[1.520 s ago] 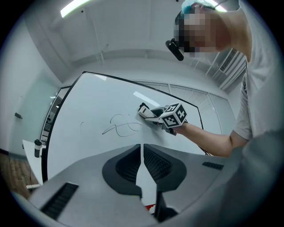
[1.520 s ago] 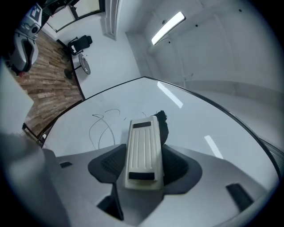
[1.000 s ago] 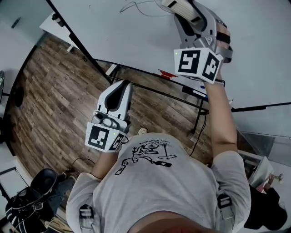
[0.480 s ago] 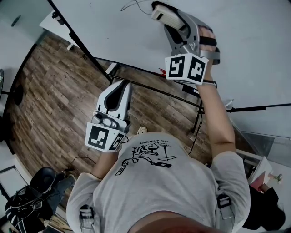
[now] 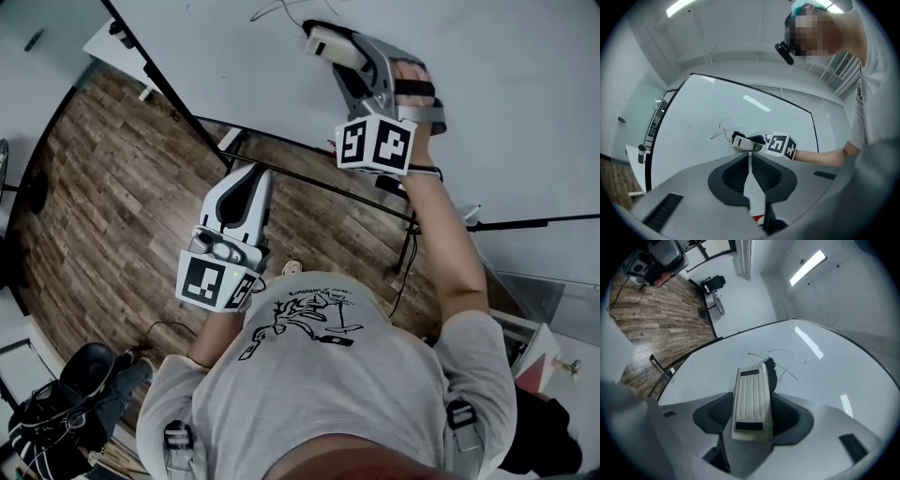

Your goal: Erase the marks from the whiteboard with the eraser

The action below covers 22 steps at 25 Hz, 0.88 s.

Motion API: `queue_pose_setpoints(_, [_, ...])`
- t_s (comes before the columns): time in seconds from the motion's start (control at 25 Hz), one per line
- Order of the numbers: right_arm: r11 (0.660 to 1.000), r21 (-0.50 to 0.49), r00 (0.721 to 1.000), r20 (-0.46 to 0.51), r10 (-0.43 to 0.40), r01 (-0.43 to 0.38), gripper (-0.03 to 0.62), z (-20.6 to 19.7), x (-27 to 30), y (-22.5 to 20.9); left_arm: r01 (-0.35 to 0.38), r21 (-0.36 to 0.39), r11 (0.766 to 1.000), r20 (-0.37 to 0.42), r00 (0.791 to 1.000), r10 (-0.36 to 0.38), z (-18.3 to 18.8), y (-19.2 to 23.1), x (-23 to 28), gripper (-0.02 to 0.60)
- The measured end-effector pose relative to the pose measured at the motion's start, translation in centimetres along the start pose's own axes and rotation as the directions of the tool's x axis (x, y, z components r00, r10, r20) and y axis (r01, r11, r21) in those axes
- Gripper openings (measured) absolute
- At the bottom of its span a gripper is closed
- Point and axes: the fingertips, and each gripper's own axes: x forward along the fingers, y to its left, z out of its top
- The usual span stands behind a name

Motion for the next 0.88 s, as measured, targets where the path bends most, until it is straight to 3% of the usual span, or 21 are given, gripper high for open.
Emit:
queue_pose_setpoints(0.16, [0.999, 0.032, 0.999, 0.039, 0.009, -0.01, 0.262, 1.2, -1.1, -1.4, -0.001, 0.004, 1.0, 0.002, 1.0, 0.001, 0.2, 0.0, -0.1, 0.037])
queue_pose_setpoints(0.44, [0.986, 0.105, 0.985, 0.102, -0.14, 0.129, 0.262, 3.8, -3.2, -9.2, -0.024, 0.001, 1.0, 0.009, 1.0, 0.024, 0.3, 0.8, -0.5, 0.037])
queue_pose_setpoints(0.64, [0.967, 0.136, 0.968, 0.096, -0.23, 0.216, 0.262, 4.0, -3.5, -14.0, -0.038, 0.008, 0.999, 0.015, 0.999, 0.038, 0.7, 1.5, -0.9, 0.037])
queue_pose_setpoints(0.88, [0.963, 0.133, 0.968, 0.062, -0.243, 0.234, 0.259, 3.8, -2.3, -15.6, -0.049, 0.008, 0.999, 0.015, 0.999, 0.049, 0.9, 2.2, -1.0, 0.037])
